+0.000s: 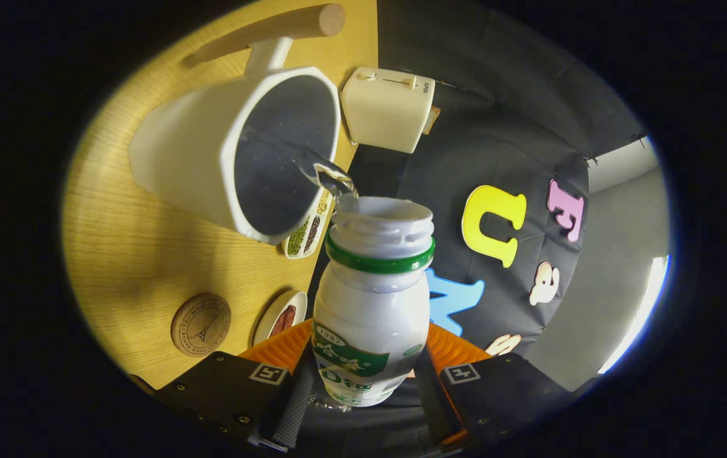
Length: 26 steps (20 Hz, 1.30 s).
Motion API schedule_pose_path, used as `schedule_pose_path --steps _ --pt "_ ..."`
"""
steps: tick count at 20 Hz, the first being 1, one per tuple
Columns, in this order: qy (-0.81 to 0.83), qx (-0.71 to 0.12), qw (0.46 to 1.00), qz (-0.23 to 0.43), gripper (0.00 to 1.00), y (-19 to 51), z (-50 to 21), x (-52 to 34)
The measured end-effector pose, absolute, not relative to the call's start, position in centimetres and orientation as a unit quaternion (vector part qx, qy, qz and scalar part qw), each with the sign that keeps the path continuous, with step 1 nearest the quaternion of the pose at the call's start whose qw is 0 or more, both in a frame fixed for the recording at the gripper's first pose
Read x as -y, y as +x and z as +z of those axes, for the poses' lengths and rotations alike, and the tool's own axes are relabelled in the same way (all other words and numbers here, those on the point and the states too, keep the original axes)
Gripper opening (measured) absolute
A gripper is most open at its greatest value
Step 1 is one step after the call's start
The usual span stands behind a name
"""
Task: Take the bottle from table, then pour the juice into the cup, finally place the bottle on the coaster
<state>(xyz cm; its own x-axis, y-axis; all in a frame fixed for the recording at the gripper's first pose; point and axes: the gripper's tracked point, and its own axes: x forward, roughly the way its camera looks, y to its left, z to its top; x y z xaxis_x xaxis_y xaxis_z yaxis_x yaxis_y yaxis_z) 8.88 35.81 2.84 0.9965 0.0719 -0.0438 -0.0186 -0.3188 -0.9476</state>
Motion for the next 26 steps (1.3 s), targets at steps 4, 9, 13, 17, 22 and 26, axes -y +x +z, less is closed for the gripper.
schedule_pose_path --steps 4,9,13,17,22,26 --pt "-0.813 0.019 0.58 0.036 0.74 9.0 3.1 -35.8" --pt "-0.821 0.021 0.57 0.035 0.74 9.1 3.4 -36.1" --pt "-0.827 0.024 0.561 0.031 0.74 9.1 3.7 -36.0" --pt "-0.833 0.024 0.552 0.029 0.74 9.1 3.9 -36.0" --pt "-0.844 0.027 0.535 0.024 0.74 9.0 4.5 -36.1" --pt "-0.851 0.028 0.524 0.024 0.74 9.1 4.7 -36.3"
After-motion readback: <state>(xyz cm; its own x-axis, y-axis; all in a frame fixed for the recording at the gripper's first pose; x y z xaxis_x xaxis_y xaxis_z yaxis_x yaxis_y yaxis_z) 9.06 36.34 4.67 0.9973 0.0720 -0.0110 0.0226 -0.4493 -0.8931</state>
